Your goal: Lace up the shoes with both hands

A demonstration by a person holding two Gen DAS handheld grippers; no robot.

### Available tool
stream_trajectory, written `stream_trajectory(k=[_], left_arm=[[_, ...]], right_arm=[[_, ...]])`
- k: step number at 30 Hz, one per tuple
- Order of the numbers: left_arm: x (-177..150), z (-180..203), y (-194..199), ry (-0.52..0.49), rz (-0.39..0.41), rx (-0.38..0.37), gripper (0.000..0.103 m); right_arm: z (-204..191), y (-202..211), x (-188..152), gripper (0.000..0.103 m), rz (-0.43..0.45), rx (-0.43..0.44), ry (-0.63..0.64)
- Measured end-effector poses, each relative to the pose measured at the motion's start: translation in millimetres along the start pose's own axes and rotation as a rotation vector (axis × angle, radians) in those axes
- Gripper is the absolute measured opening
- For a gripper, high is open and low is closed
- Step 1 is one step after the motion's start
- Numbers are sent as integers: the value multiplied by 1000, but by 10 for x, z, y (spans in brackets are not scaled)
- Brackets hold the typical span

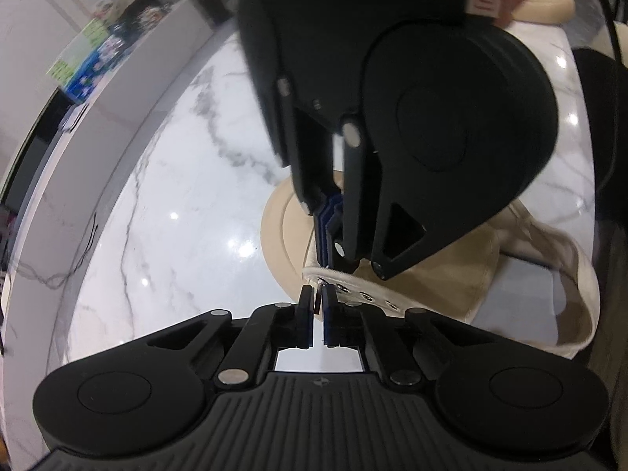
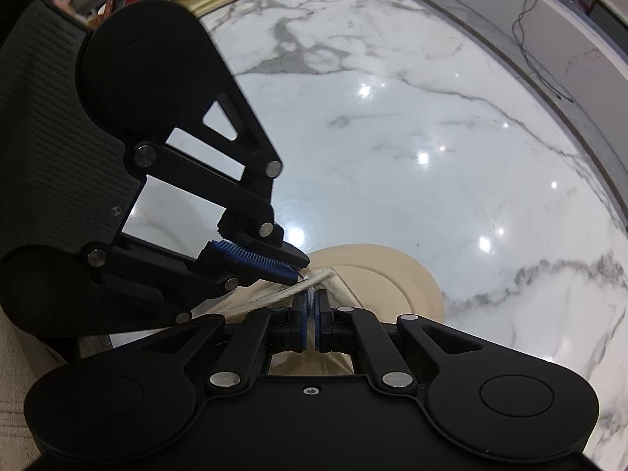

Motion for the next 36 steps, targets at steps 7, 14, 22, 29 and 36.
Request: stream_trajectory(k=[7,14,22,29,36], left_arm=[[-6,-33,74,111,6,58,2],[-30,-177,229,149,-23,120,2],[-140,-237,659,185,-55,222,2],[-193,-470,1087,178,-88,359,2],[-224,-901,1471,165,-117,528,2]], right_arm=[[-84,261,-128,16,117,-93,-53],[-214,703,-333,27,233,-242,-129],[-350,849,-699,31,239,-316,-284],[-398,823,-843,9,258,-298,-369],[-421,831,-878,7,272,-295,-387]])
Point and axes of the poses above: each gripper's, at about its wrist camera, not at the fingertips, and y roughly against the way its jaws point, z to its right, x to its top, the point moved 2 cm from there along -y, roughly the way its jaws point, and after that the axes turned 15 degrees about z, right-handed, at the moved point
